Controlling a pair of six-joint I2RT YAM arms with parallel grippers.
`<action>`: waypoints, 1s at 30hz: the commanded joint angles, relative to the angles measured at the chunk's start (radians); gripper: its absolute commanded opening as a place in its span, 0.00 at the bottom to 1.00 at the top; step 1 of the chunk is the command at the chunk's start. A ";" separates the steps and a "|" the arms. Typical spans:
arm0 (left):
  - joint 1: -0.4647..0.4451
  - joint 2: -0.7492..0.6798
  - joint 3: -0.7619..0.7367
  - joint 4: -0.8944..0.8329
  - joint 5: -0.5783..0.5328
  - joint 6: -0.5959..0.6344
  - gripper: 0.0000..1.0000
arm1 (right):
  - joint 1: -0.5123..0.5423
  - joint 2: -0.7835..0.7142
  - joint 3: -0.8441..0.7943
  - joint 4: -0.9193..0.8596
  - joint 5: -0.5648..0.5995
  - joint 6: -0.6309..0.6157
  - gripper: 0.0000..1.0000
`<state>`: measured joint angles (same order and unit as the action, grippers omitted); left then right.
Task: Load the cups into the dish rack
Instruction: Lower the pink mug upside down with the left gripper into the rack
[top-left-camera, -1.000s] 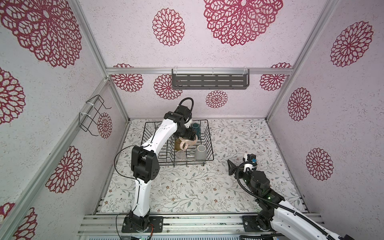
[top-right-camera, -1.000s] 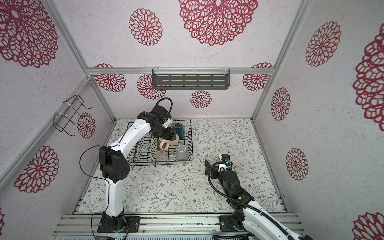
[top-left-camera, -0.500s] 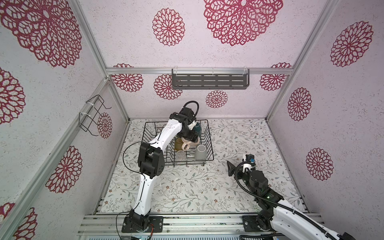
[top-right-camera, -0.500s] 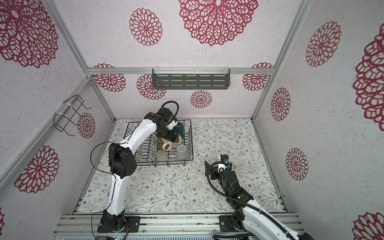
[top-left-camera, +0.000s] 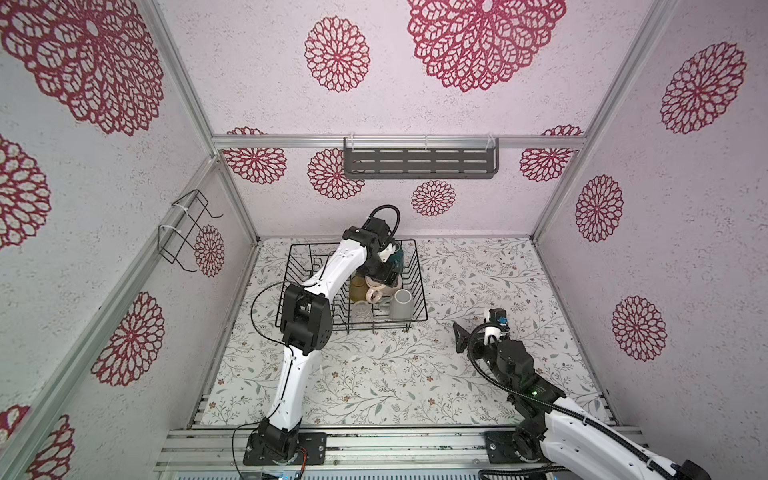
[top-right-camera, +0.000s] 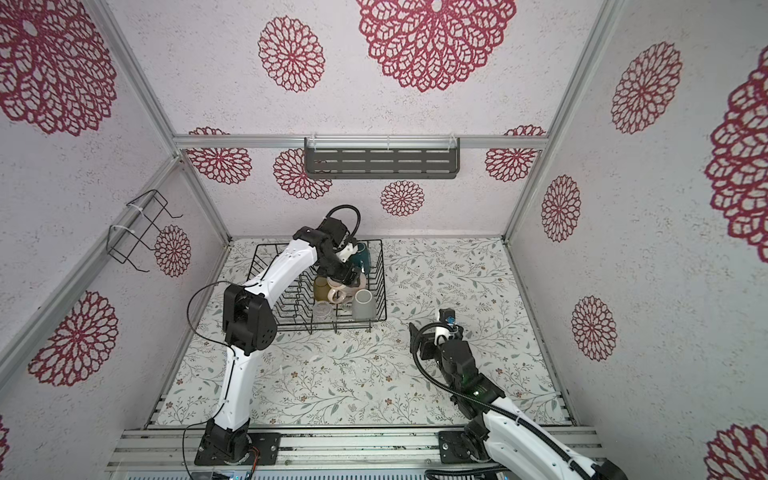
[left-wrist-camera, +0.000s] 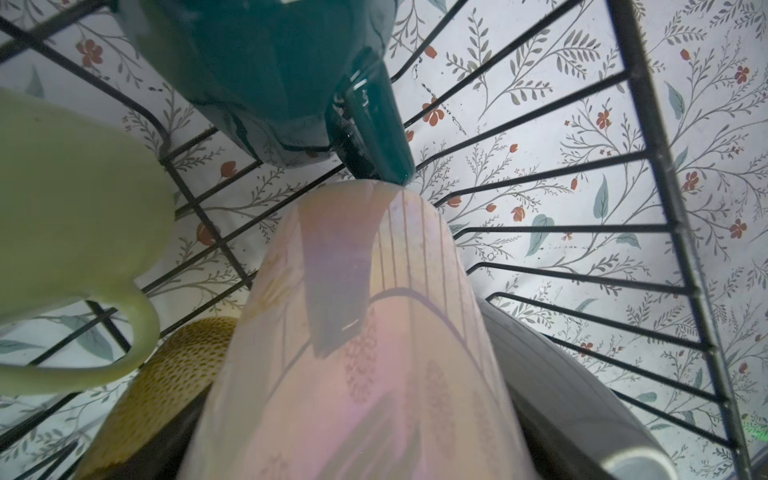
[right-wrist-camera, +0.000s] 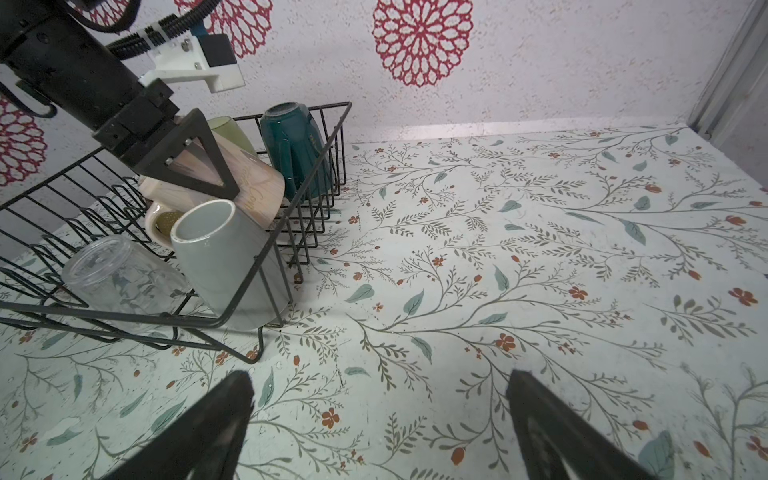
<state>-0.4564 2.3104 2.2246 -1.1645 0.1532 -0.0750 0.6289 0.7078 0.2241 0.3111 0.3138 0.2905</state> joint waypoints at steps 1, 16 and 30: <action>-0.008 -0.007 0.016 0.055 0.038 0.013 0.64 | -0.006 0.005 0.040 0.032 0.004 0.010 0.99; -0.008 -0.016 -0.014 0.062 0.036 0.018 0.76 | -0.006 0.015 0.036 0.039 0.002 0.016 0.99; -0.008 -0.047 -0.034 0.092 0.049 0.012 0.98 | -0.008 0.017 0.023 0.045 0.002 0.041 0.99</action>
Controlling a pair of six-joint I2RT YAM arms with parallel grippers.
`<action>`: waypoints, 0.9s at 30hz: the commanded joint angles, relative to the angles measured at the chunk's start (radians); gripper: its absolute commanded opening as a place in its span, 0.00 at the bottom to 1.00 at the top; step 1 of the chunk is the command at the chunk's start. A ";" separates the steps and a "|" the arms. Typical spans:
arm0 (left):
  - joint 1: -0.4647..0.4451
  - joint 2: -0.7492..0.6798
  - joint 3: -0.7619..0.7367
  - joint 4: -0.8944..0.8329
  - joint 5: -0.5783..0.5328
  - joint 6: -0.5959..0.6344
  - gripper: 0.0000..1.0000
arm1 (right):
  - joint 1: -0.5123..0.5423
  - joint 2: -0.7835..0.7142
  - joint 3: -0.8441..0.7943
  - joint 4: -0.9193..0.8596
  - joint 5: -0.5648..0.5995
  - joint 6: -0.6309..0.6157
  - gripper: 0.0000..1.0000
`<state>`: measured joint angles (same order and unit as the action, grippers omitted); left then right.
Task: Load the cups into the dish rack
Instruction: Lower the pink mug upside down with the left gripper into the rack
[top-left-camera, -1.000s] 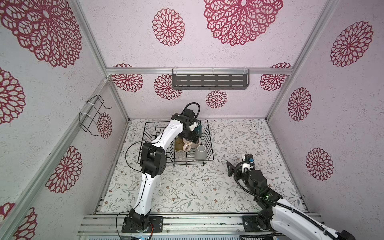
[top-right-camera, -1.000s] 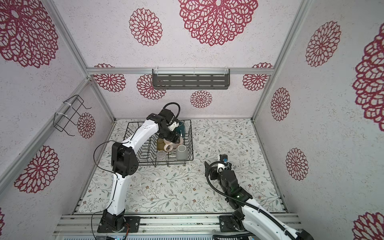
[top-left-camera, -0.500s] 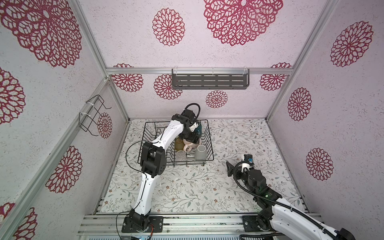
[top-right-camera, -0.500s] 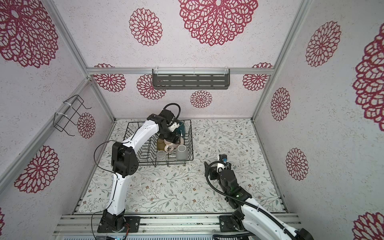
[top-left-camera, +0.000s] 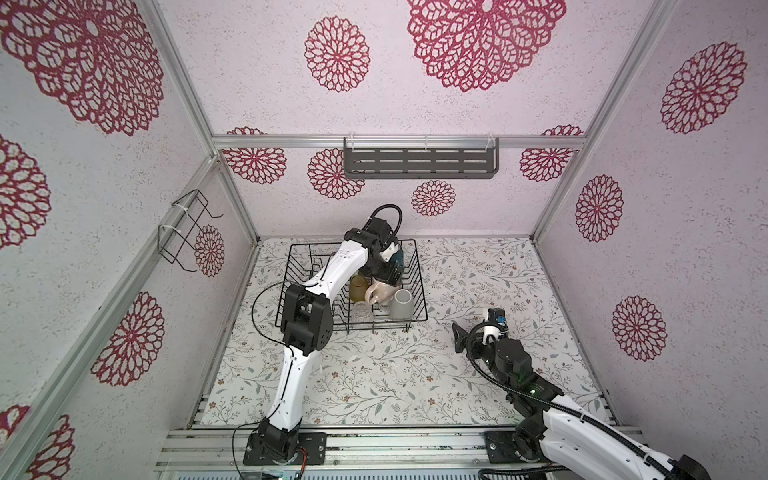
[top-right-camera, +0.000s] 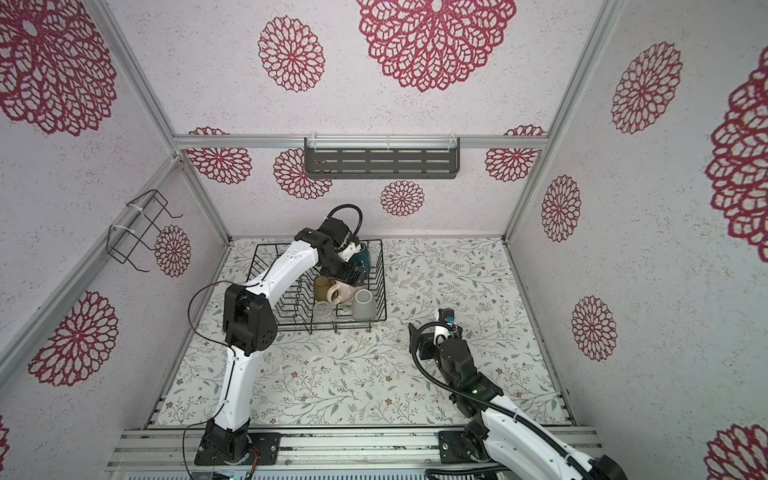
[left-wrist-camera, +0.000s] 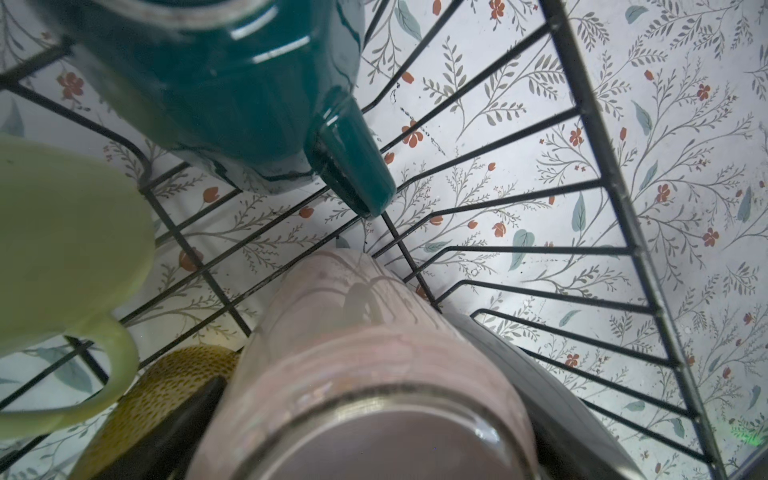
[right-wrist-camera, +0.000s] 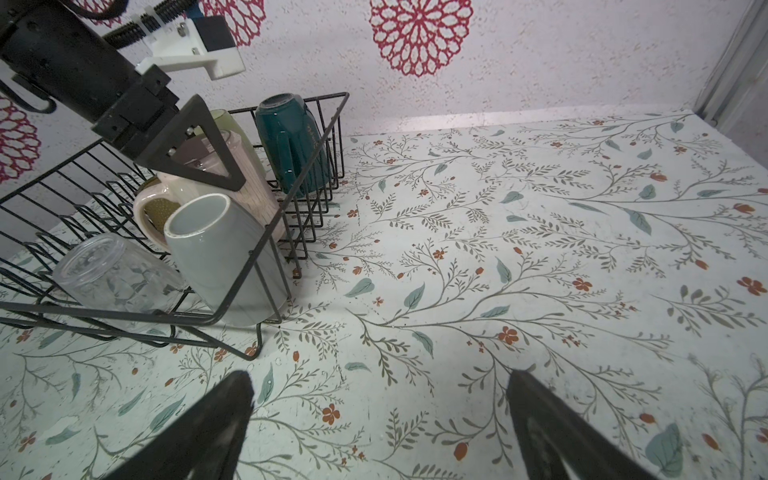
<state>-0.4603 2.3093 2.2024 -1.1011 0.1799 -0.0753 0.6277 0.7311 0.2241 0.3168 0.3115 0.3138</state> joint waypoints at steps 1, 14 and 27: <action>-0.005 -0.050 -0.014 0.030 0.026 0.012 0.99 | -0.006 -0.007 0.024 0.039 0.006 0.016 0.99; -0.005 -0.103 -0.071 0.147 0.048 -0.021 0.95 | -0.008 -0.009 0.020 0.039 0.014 0.022 0.99; -0.043 -0.039 -0.013 0.175 0.048 -0.029 0.96 | -0.013 -0.006 0.021 0.041 0.019 0.022 0.99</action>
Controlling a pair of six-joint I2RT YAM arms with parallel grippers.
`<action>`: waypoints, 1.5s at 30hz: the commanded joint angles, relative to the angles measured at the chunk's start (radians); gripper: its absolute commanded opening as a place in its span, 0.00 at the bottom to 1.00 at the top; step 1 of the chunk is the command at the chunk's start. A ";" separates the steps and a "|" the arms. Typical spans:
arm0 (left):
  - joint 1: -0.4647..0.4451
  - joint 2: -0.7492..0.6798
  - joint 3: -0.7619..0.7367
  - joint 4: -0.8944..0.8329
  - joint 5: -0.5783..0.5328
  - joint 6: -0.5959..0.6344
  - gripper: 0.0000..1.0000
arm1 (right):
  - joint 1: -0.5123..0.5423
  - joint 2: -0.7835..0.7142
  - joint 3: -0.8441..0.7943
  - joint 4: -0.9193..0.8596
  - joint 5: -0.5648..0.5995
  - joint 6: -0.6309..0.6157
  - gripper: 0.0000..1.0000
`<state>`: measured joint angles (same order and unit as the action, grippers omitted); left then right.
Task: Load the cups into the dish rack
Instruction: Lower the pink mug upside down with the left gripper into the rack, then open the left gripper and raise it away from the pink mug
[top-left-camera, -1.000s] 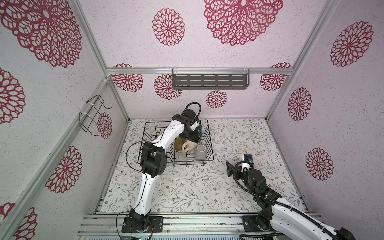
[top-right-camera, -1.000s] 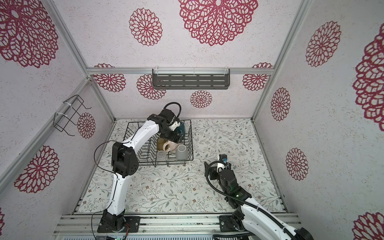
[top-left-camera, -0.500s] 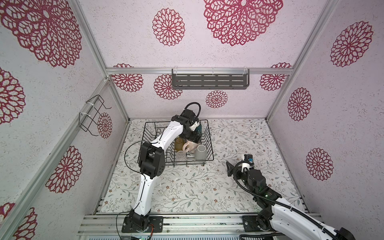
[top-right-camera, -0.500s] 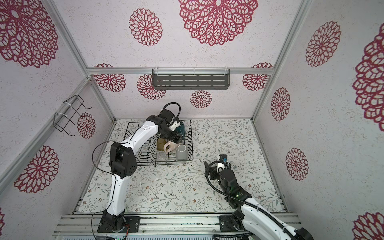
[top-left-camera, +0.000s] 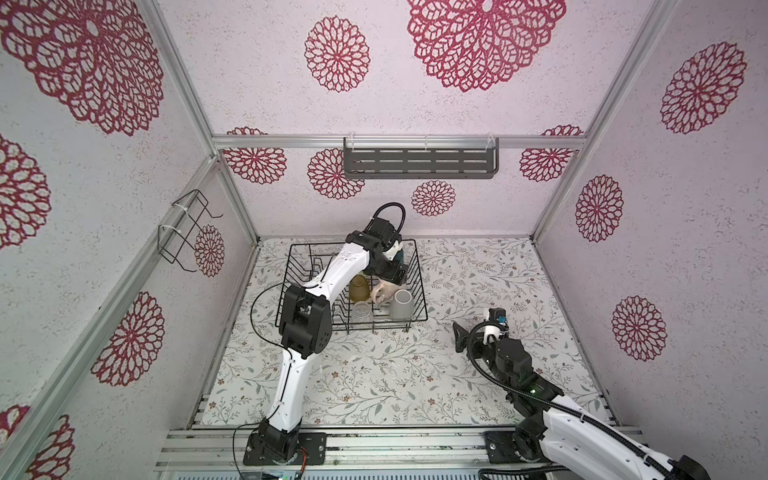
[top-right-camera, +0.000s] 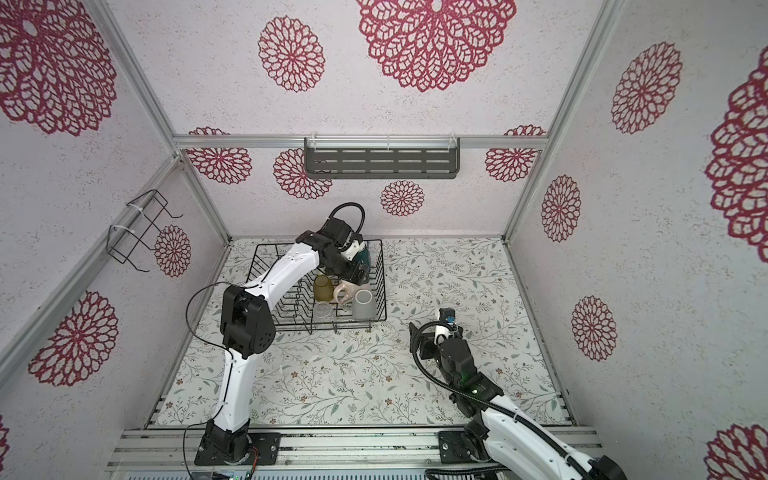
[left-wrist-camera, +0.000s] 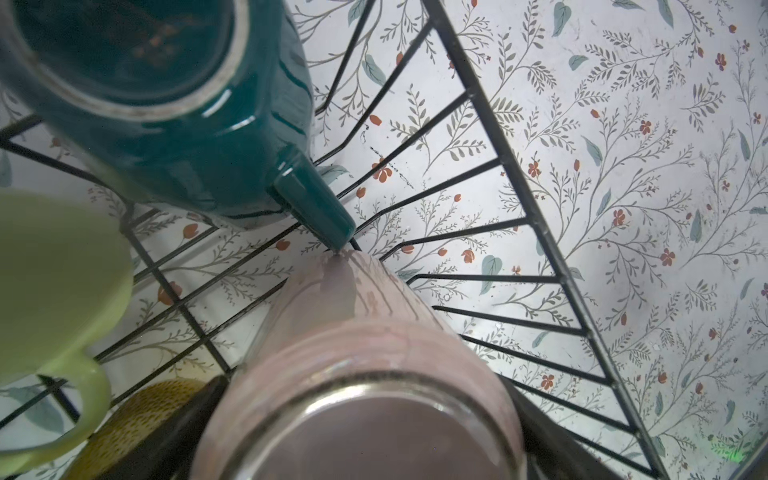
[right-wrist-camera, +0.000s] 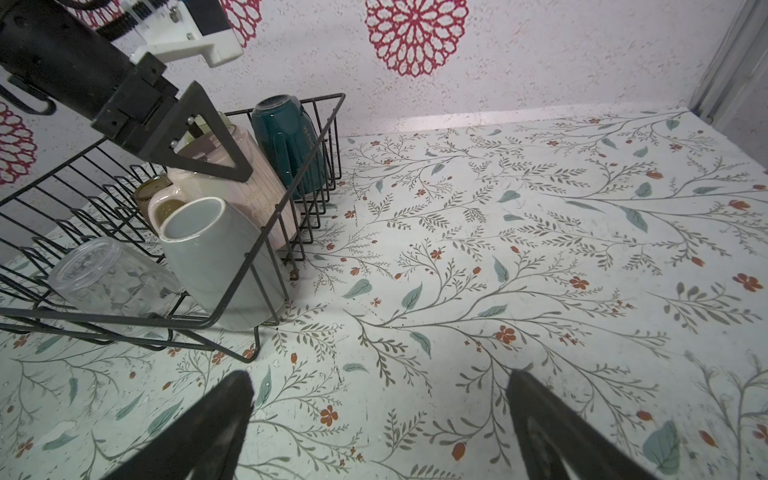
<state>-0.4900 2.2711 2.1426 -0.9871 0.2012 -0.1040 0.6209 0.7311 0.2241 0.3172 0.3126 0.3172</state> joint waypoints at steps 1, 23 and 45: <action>-0.014 0.002 0.046 0.066 0.021 -0.005 0.97 | -0.007 -0.004 0.021 0.042 0.017 0.019 0.99; -0.029 -0.296 -0.126 0.135 -0.143 -0.013 1.00 | -0.029 0.092 0.172 -0.086 -0.203 -0.024 0.99; 0.137 -1.091 -1.049 0.428 -0.379 -0.456 0.97 | -0.161 0.922 0.883 -0.370 -0.599 0.285 0.43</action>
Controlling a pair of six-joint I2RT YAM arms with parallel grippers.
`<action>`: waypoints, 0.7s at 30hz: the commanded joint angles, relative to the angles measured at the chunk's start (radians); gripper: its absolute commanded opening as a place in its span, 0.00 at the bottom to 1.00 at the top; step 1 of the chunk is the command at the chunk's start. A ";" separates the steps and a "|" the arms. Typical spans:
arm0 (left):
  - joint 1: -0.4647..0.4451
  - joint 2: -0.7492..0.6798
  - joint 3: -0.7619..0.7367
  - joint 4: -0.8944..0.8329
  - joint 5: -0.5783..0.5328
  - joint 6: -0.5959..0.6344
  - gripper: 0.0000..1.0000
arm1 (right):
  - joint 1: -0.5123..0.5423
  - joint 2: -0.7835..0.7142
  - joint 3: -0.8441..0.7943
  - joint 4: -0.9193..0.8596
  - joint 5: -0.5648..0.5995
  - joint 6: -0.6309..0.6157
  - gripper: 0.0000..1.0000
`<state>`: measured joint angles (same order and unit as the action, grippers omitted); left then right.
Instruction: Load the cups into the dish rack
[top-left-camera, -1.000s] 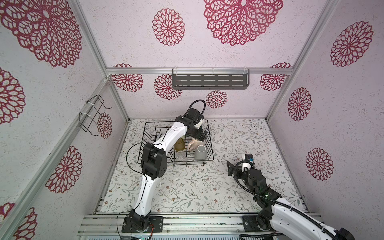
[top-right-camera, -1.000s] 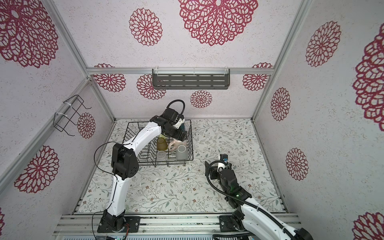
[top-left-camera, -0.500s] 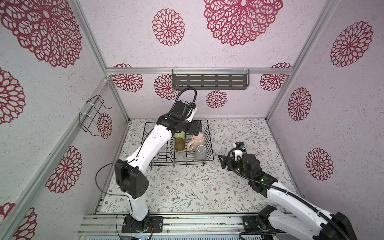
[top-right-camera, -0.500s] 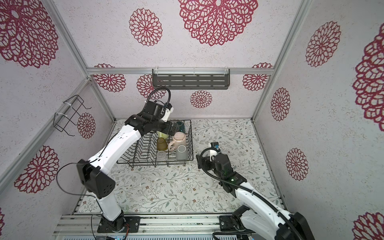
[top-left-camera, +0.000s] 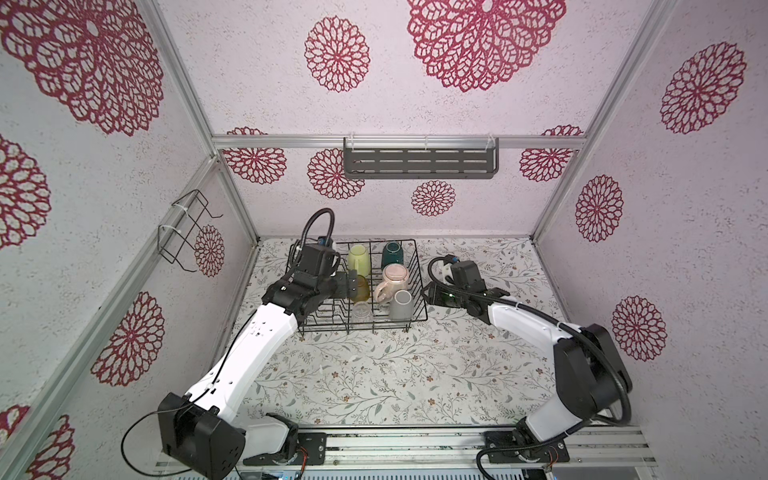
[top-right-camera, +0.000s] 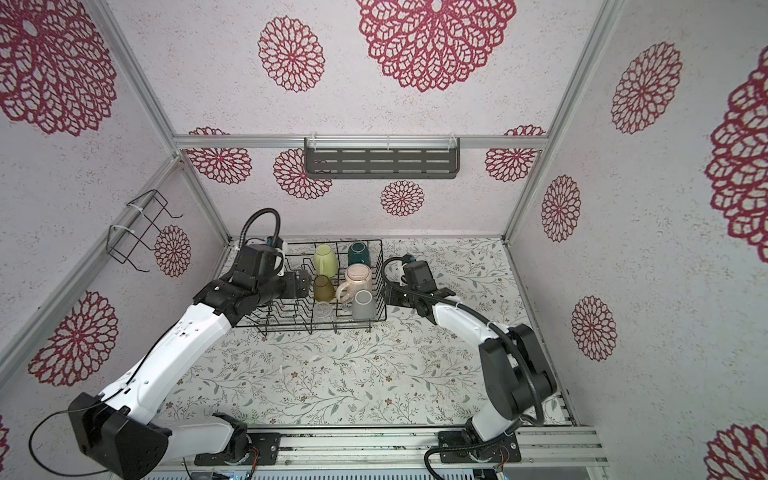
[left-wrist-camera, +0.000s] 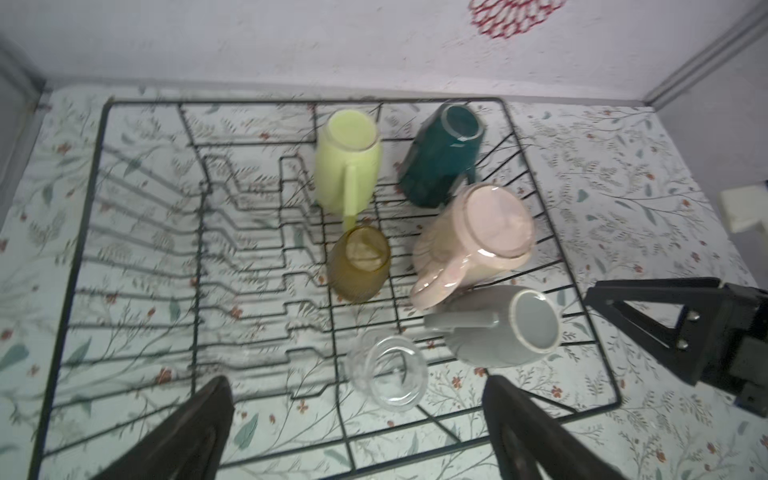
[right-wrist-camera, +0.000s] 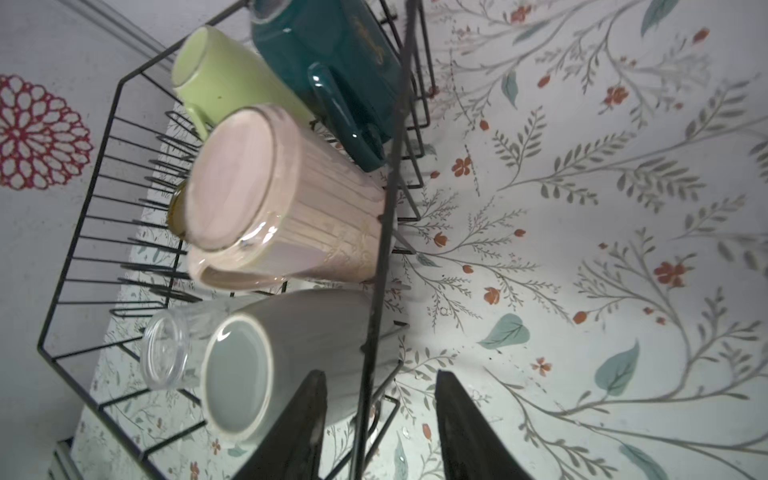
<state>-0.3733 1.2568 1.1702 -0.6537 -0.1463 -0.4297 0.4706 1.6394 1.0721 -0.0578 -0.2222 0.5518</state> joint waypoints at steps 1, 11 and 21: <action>0.030 -0.110 -0.117 0.101 -0.038 -0.145 0.97 | -0.010 0.034 0.049 0.009 -0.086 0.052 0.40; 0.048 -0.404 -0.320 0.056 -0.137 -0.194 0.97 | -0.011 0.126 0.138 -0.047 0.009 0.022 0.26; 0.052 -0.525 -0.385 0.048 -0.182 -0.237 0.97 | -0.015 0.214 0.273 -0.155 0.070 -0.114 0.06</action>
<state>-0.3328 0.7448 0.7956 -0.6144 -0.2920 -0.6422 0.4652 1.8637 1.3476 -0.1909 -0.2005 0.4870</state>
